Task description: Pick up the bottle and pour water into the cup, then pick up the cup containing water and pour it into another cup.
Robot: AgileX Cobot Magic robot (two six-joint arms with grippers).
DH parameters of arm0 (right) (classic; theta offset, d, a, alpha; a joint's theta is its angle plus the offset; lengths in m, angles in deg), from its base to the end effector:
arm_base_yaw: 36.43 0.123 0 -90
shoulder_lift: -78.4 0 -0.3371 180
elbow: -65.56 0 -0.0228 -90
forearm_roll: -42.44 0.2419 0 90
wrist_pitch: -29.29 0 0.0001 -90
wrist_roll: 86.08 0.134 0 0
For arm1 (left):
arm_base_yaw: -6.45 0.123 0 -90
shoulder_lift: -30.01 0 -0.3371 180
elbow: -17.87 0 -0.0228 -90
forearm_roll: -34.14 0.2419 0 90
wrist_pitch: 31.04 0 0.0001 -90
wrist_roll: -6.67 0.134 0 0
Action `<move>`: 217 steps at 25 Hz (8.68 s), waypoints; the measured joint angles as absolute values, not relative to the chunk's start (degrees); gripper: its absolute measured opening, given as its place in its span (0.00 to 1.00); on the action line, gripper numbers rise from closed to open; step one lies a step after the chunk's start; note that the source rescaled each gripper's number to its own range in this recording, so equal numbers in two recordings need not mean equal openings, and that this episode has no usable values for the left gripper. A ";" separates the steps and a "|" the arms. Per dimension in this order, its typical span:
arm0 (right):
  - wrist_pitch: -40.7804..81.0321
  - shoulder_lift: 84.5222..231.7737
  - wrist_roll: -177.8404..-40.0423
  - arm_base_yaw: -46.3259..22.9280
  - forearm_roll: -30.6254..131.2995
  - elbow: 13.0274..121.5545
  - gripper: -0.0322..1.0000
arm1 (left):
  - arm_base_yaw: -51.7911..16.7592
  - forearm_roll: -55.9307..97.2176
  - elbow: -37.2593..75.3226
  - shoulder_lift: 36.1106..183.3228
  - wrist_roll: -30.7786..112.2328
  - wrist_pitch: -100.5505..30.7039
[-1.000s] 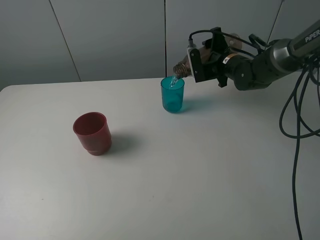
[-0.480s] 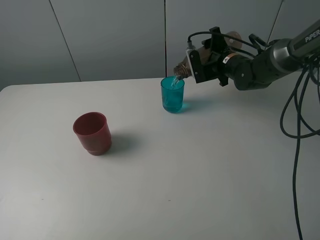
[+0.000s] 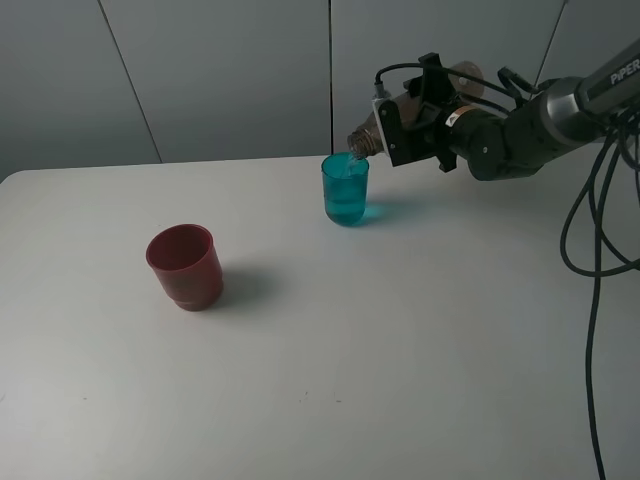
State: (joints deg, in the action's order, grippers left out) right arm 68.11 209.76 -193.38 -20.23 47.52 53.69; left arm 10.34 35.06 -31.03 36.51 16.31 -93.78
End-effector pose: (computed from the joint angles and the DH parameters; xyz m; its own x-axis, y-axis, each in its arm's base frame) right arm 0.4969 0.1366 0.1623 0.2764 -0.9314 0.2369 -0.1819 -0.2927 -0.9387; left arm -0.0307 -0.0002 0.2540 -0.4773 0.1426 -0.8671 0.0030 0.9870 0.1607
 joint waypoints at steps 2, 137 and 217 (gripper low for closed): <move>68.23 209.76 -193.61 -20.23 47.52 53.69 0.06 | 10.34 35.06 -31.03 36.51 16.31 -93.78; 72.34 203.17 -80.55 -29.21 34.04 31.75 0.92 | 10.34 35.06 -31.03 36.51 16.41 -93.78; 72.20 215.44 -88.54 -6.23 43.17 42.70 0.93 | 10.34 35.06 -31.03 36.51 16.30 -93.78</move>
